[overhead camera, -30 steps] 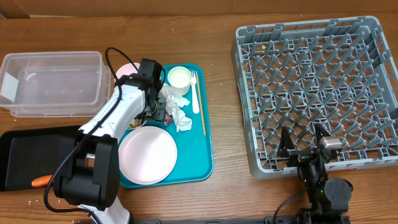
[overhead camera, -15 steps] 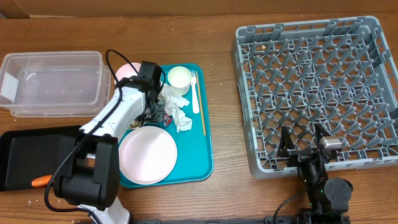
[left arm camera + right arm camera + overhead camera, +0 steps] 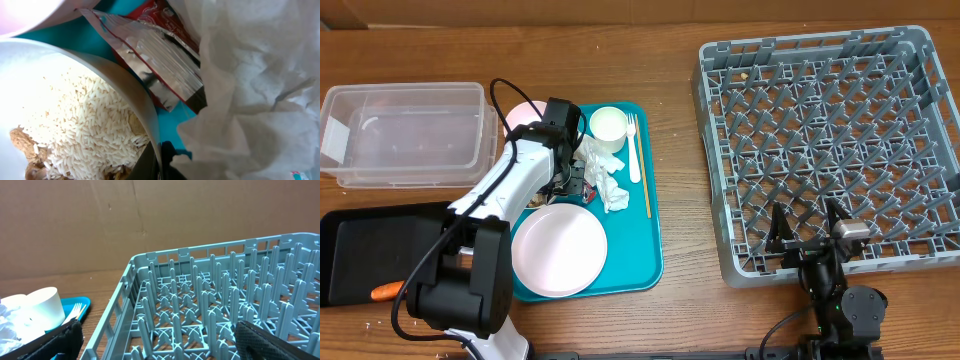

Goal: Sort waste into correct bins and load items into the dishwasher
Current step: 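Grip the cream bowl rim with the left gripper and lift, then carry the cream bowl left over the black tray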

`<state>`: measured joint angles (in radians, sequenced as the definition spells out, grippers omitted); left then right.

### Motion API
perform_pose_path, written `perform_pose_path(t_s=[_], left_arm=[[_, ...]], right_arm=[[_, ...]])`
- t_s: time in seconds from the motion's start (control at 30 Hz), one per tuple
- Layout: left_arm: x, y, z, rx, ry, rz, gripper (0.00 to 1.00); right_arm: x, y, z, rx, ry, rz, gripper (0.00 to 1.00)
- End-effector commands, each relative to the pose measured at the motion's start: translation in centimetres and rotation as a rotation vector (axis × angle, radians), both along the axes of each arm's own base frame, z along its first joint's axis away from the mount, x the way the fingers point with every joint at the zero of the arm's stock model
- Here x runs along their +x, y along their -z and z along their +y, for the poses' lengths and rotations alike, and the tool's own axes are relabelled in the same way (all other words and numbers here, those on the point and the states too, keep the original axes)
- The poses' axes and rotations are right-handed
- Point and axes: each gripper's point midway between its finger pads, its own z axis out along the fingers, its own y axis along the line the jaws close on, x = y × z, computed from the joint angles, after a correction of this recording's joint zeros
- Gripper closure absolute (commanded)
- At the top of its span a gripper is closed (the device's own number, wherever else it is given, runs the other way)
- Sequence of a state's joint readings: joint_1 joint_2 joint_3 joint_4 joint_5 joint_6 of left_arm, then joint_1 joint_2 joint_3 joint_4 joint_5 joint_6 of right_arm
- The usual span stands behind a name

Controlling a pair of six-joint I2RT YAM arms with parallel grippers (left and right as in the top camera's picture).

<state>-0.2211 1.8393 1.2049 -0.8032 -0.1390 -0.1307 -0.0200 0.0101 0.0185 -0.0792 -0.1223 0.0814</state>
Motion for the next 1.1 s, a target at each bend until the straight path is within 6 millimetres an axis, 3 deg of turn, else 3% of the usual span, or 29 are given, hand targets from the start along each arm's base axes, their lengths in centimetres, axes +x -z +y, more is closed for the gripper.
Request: perform_pose_path(t_s=[0.0, 0.27, 0.8, 0.9, 1.07], left_arm=[[0.7, -1.0, 0.0, -0.007, -0.032, -0.014, 0.96], [3.3, -5.8, -0.3, -0.012, -0.06, -0.091, 0.96], [2.7, -16.6, 0.4, -0.062, -0.263, -0.148, 0.96], [1.9, -18.3, 2.4, -0.075, -0.344, -0.18, 0.96], [0.1, -21.6, 8.6, -0.167, -0.596, -0.257, 0.96]], right_arm=[[0.0, 0.2, -0.3, 0.0, 0.014, -0.002, 0.0], [0.0, 0.2, -0.3, 0.0, 0.014, -0.002, 0.0], [0.0, 0.2, -0.3, 0.0, 0.014, -0.002, 0.0], [0.0, 0.2, -0.3, 0.0, 0.014, -0.002, 0.0], [0.0, 0.2, -0.3, 0.0, 0.014, -0.002, 0.0]])
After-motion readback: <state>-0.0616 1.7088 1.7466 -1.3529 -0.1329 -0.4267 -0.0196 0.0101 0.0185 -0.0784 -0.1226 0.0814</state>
